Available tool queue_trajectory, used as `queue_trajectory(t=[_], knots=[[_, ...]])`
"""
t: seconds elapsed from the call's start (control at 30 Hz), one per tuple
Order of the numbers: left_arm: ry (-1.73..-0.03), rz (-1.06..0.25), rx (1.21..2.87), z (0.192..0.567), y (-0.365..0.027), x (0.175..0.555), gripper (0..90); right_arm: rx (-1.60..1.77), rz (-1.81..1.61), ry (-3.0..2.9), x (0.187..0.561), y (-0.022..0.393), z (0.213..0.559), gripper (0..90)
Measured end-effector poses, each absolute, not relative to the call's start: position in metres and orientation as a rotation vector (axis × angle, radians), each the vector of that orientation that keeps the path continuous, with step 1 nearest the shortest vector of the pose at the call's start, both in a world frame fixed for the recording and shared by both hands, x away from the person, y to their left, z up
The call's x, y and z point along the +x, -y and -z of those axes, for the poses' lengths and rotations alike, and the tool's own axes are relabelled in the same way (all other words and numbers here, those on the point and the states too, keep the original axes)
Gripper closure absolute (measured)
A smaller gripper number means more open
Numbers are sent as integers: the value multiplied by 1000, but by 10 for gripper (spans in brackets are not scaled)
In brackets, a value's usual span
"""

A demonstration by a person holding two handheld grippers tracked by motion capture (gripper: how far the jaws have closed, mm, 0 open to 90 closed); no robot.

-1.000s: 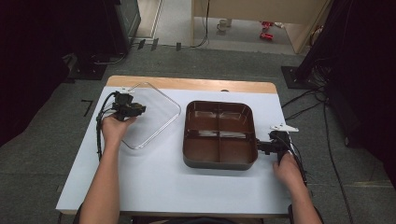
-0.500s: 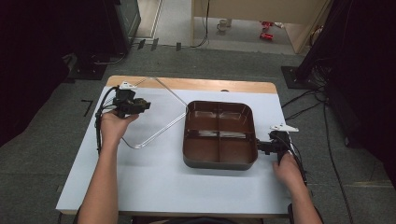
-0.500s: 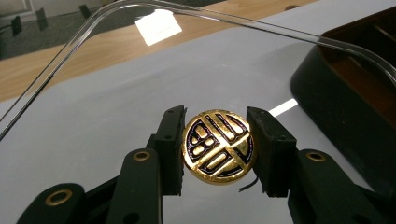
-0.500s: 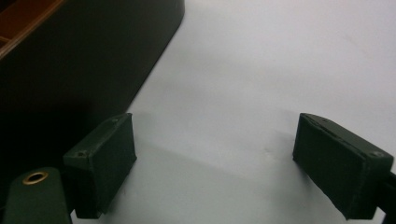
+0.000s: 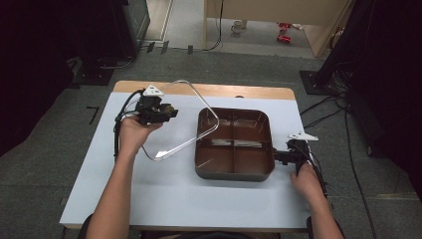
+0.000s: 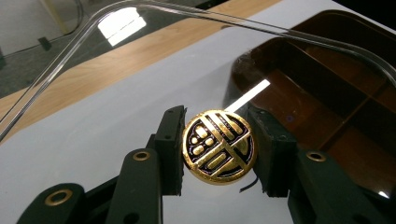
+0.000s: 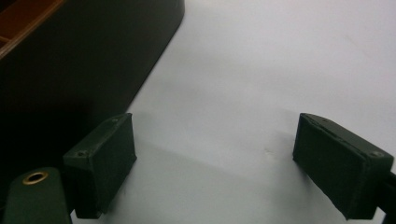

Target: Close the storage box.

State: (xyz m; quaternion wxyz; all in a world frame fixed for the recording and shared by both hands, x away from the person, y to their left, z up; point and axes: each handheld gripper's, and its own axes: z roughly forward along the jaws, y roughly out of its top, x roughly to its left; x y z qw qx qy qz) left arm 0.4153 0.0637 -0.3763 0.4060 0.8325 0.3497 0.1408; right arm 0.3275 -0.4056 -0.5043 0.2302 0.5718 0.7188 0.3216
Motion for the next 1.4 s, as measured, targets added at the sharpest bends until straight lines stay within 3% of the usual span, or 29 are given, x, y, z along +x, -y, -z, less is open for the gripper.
queue_trajectory(t=[0.67, 1.4], knots=[[-664, -218, 2168, 395, -1, 408, 598, 1570, -886, -1978, 328, 406, 504, 126], [-446, -151, 2234, 404, 52, 399, 599, 1573, -885, -1977, 327, 405, 504, 126]])
